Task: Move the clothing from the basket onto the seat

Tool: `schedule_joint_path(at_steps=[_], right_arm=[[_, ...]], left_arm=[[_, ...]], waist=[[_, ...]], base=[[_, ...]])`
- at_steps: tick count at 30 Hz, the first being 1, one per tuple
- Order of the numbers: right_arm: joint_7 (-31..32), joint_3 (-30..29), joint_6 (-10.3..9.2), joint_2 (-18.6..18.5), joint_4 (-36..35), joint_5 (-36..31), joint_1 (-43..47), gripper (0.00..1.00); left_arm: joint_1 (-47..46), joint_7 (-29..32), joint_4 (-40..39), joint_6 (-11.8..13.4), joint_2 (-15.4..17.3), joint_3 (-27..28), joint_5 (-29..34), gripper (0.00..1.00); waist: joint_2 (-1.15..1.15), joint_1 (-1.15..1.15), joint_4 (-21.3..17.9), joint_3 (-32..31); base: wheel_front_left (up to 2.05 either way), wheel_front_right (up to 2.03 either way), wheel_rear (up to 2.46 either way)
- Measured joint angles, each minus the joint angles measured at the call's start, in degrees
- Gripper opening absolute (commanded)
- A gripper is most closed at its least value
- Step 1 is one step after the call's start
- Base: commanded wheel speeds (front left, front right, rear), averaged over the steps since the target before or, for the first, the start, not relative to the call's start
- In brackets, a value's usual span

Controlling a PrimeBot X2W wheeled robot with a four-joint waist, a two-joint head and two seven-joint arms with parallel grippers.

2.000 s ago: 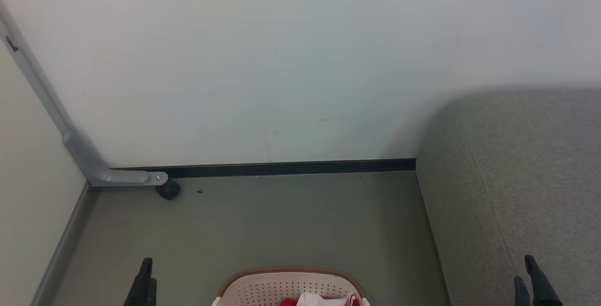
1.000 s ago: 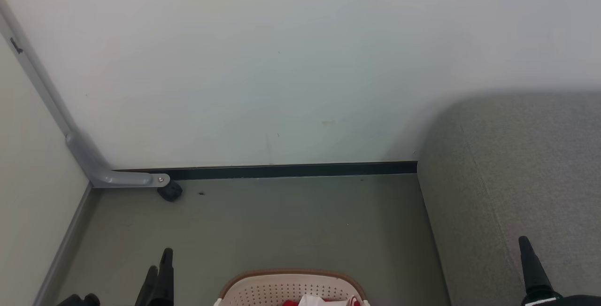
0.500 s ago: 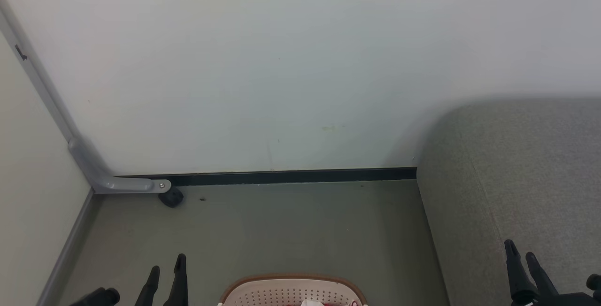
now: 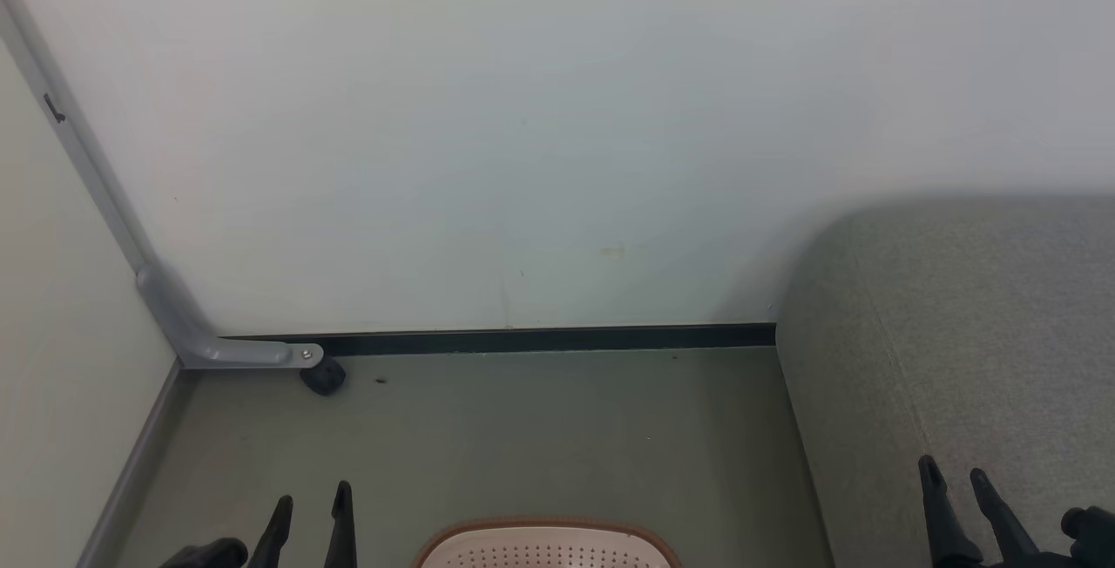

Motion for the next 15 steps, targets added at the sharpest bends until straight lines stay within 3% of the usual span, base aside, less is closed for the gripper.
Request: schedule_joint_path(at_steps=[15], right_arm=[[-3.3,2.8,-2.02,-2.7,0.8,-10.8,0.3,1.00]], left_arm=[[0.1,-3.0,1.9,2.1,-1.8,1.0,14.1,1.00]], waist=[[0.00,0.00,0.2,-0.9]], base=[[0.00,0.00,0.00]])
